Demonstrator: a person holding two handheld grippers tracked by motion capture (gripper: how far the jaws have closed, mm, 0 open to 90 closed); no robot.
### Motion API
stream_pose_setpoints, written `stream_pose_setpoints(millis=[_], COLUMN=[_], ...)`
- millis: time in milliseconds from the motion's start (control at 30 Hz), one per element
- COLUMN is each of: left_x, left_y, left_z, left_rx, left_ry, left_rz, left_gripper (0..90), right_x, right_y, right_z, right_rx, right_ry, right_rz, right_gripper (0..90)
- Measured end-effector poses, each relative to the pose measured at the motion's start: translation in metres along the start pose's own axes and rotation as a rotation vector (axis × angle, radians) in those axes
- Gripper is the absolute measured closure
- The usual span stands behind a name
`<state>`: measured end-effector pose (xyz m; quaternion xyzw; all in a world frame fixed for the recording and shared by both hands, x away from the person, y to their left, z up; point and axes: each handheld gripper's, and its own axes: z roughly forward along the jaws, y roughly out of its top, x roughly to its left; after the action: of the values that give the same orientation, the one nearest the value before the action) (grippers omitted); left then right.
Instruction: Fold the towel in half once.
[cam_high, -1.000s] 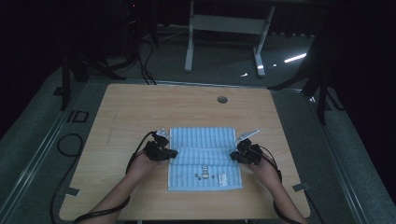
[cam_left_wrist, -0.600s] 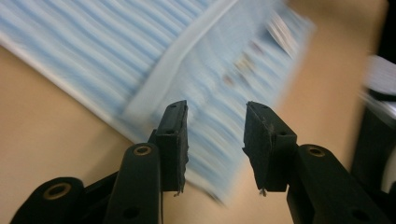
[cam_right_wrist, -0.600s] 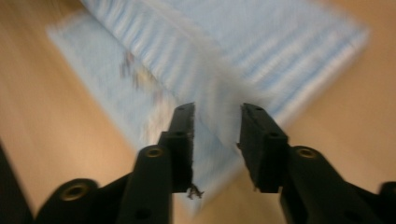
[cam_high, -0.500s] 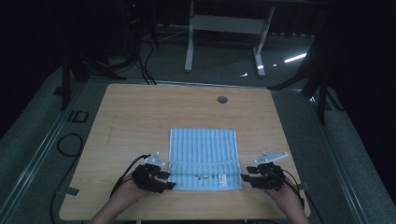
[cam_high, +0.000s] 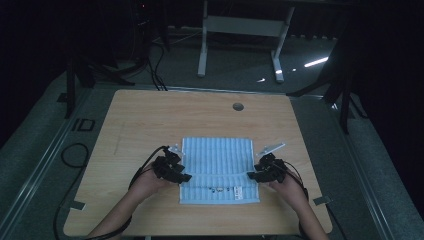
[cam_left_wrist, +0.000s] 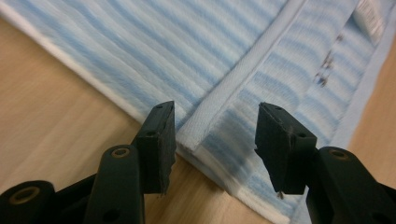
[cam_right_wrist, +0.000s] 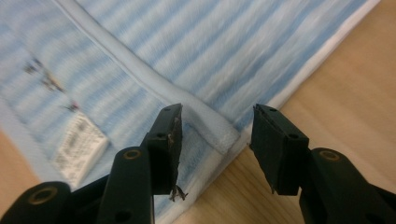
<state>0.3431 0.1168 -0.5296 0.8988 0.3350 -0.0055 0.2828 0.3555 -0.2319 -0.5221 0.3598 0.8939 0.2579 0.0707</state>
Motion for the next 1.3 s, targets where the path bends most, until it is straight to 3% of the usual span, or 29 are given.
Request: stream_pose_setpoints(millis=[100,167,233,267,333,433,567,633,800,833,867,933,1033,1100,1200,1300], left_x=[-0.002,-0.004,-0.004,-0.005,-0.006,-0.009,-0.017,-0.023,-0.03,-0.031,-0.033,-0.037,-0.042,-0.046,-0.053,-0.055], left_y=[0.0,0.0,-0.001,-0.001,-0.001,-0.001,-0.005,-0.008,-0.021,-0.023,-0.026,-0.031,-0.039,-0.044,-0.049,-0.05], left_z=[0.005,0.005,0.004,0.003,0.001,-0.008,-0.023,-0.029,-0.035,-0.035,-0.035,-0.034,-0.031,-0.031,-0.034,-0.038], left_rx=[0.002,-0.005,-0.026,-0.037,-0.051,-0.098,-0.176,-0.189,-0.217,-0.215,-0.215,-0.183,-0.118,-0.094,-0.079,-0.07], left_ry=[0.03,0.067,0.035,0.039,0.03,0.028,0.009,0.02,0.004,-0.017,-0.013,-0.038,-0.098,-0.133,-0.127,-0.081], left_rz=[0.021,0.042,0.028,0.029,0.03,0.033,0.071,0.095,0.085,0.087,0.091,0.094,0.103,0.101,0.116,0.12], left_gripper=[48.2,61.4,74.1,78.4,81.5,81.5,81.1,80.9,80.7,80.6,80.6,78.1,66.7,62.0,58.5,55.6], right_x=[0.001,0.003,0.004,0.005,0.006,0.009,0.014,0.019,0.029,0.03,0.031,0.036,0.043,0.047,0.049,0.049], right_y=[-0.002,-0.002,-0.001,0.0,0.002,0.003,0.001,-0.002,-0.018,-0.022,-0.025,-0.033,-0.047,-0.057,-0.066,-0.068], right_z=[0.007,0.005,0.002,0.0,-0.005,-0.016,-0.034,-0.042,-0.057,-0.06,-0.061,-0.062,-0.056,-0.052,-0.053,-0.057], right_rx=[0.032,0.022,0.009,0.003,-0.014,-0.045,-0.1,-0.113,-0.155,-0.168,-0.172,-0.155,-0.097,-0.062,-0.051,-0.066], right_ry=[0.002,-0.005,-0.015,-0.018,-0.016,-0.019,-0.006,0.007,0.008,0.016,0.029,0.044,0.083,0.083,0.079,0.071], right_rz=[-0.016,-0.019,-0.031,-0.035,-0.039,-0.052,-0.068,-0.088,-0.095,-0.082,-0.076,-0.082,-0.08,-0.083,-0.078,-0.068], right_gripper=[62.5,75.9,79.9,80.6,81.2,81.2,81.1,81.1,81.0,81.0,81.0,78.8,72.4,67.7,64.9,63.9])
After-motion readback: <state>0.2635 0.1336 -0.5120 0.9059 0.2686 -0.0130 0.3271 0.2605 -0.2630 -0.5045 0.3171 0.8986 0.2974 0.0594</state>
